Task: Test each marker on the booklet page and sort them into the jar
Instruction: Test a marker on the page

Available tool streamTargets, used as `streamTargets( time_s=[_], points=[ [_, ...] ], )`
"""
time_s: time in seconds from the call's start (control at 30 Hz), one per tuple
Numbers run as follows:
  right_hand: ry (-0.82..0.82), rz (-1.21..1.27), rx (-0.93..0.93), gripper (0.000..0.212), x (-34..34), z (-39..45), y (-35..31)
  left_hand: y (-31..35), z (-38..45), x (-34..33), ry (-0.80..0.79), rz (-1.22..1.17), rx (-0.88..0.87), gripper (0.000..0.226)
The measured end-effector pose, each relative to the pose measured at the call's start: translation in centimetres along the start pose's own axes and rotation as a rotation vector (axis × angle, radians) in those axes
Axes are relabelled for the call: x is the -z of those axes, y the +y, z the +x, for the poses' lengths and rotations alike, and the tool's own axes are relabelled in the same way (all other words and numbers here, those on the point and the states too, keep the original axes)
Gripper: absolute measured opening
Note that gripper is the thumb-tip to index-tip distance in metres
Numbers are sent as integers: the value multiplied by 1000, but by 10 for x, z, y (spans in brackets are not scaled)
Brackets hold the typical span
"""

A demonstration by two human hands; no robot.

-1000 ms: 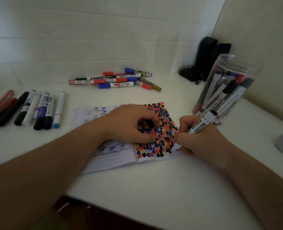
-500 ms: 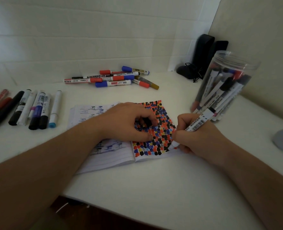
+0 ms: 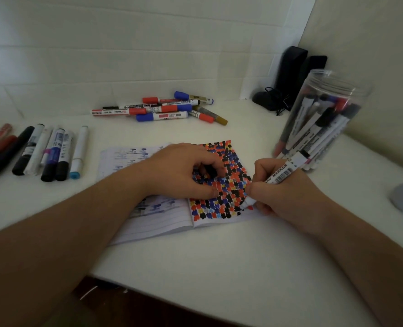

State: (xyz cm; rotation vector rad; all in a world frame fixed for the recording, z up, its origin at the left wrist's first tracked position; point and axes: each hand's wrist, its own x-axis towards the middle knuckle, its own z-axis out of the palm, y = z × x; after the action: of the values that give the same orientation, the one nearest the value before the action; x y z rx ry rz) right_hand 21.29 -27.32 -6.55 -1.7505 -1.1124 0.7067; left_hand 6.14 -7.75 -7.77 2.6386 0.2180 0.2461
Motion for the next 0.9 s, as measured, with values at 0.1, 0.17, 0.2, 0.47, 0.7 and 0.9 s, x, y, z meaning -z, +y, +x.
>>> streamTargets(
  time_s=[0.1,0.17,0.2,0.47,0.7,0.9],
  points=[
    [9,-36,12,31,-1,-2,-1,0,0,0,-5,5,4,40],
    [-1,-41,6,28,-1,-3,-2,1,0,0,-10,14,9,39],
    [-5,-37,4,28,0,-3,-2,1,0,1,-14,19,11,39],
    [5,11,11,34,0,0,1,3,-1,1,-6,1,27,39],
    [-43,149,28,35,2,1,1,4,-3,-1,102,-240,177,26],
    [40,513,125,16,13,3,-1,1,-5,3,148,-280,194,41]
  ],
)
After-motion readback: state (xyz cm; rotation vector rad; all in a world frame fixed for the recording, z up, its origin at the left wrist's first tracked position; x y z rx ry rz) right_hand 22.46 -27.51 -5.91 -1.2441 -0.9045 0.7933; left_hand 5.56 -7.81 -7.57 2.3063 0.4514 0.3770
